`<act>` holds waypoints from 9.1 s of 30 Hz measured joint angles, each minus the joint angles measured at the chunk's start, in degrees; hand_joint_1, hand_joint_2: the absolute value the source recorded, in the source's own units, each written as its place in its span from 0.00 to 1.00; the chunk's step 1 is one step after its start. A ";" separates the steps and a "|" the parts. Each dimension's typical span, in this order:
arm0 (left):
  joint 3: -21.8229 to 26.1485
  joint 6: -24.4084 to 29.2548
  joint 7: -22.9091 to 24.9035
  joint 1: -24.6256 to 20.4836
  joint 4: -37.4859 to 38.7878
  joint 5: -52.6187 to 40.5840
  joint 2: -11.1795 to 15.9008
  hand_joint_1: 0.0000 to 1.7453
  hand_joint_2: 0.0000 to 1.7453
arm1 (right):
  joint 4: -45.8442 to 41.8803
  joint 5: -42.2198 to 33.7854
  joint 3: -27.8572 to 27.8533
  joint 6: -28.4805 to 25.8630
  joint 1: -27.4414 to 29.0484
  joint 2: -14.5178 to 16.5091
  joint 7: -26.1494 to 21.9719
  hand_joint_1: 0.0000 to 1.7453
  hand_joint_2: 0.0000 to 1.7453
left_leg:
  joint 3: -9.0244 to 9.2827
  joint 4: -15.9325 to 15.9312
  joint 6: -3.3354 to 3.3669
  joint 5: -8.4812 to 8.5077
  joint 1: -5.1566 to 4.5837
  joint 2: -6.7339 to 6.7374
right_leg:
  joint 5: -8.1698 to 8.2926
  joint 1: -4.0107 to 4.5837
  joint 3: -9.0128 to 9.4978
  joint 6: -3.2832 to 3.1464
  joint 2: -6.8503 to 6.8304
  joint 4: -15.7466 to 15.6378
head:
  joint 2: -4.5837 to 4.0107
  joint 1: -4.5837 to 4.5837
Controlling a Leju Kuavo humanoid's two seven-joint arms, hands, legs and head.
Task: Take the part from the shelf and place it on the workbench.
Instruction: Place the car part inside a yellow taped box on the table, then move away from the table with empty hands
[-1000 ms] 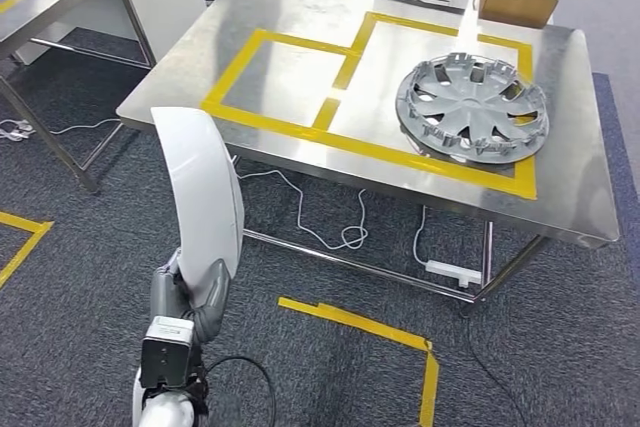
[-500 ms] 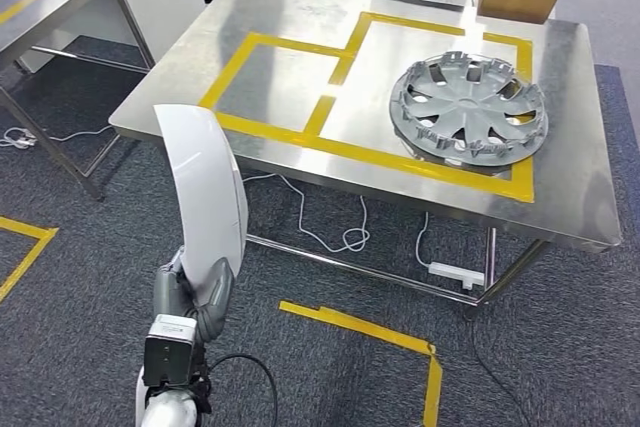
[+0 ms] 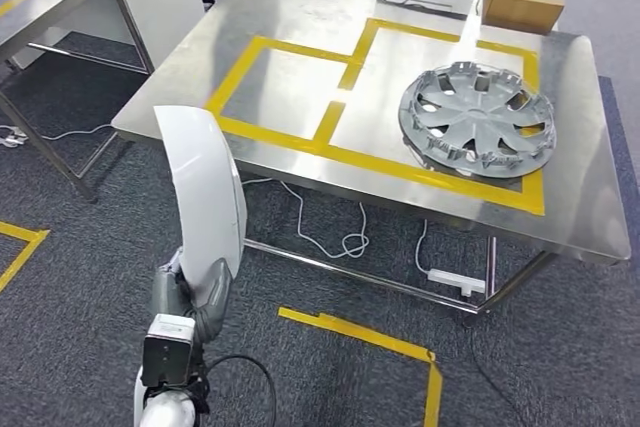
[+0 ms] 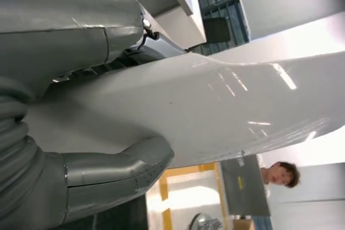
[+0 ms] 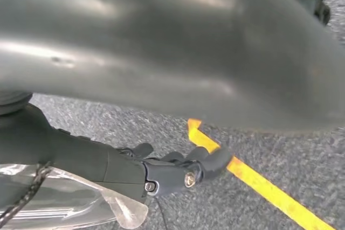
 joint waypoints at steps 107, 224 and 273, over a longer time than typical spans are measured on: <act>-5.71 -23.45 14.67 -63.55 62.93 -36.96 9.13 1.00 1.00 | -0.05 3.60 3.16 14.66 -3.15 2.82 1.40 0.00 0.00 | 2.87 -0.99 -1.13 -1.91 -0.64 0.08 | 5.24 0.13 -3.20 -1.43 0.16 -1.78 | 0.00 -0.30; 12.77 -8.25 0.70 -47.52 58.87 -22.67 11.49 0.00 0.00 | -0.26 3.64 -1.26 12.73 -1.78 2.13 4.97 0.00 0.00 | -4.21 -2.11 0.22 6.69 -1.92 0.89 | 0.95 0.98 5.18 -1.82 -0.13 -4.58 | 0.00 -0.24; 40.15 -21.81 26.61 -8.60 76.97 -8.87 -1.75 0.00 0.75 | -0.27 4.56 -3.34 11.48 0.32 -0.34 10.24 0.00 0.00 | -0.42 -2.44 -0.08 3.98 -1.31 0.78 | 1.50 1.05 4.92 -2.18 -0.79 -5.85 | 0.00 -0.51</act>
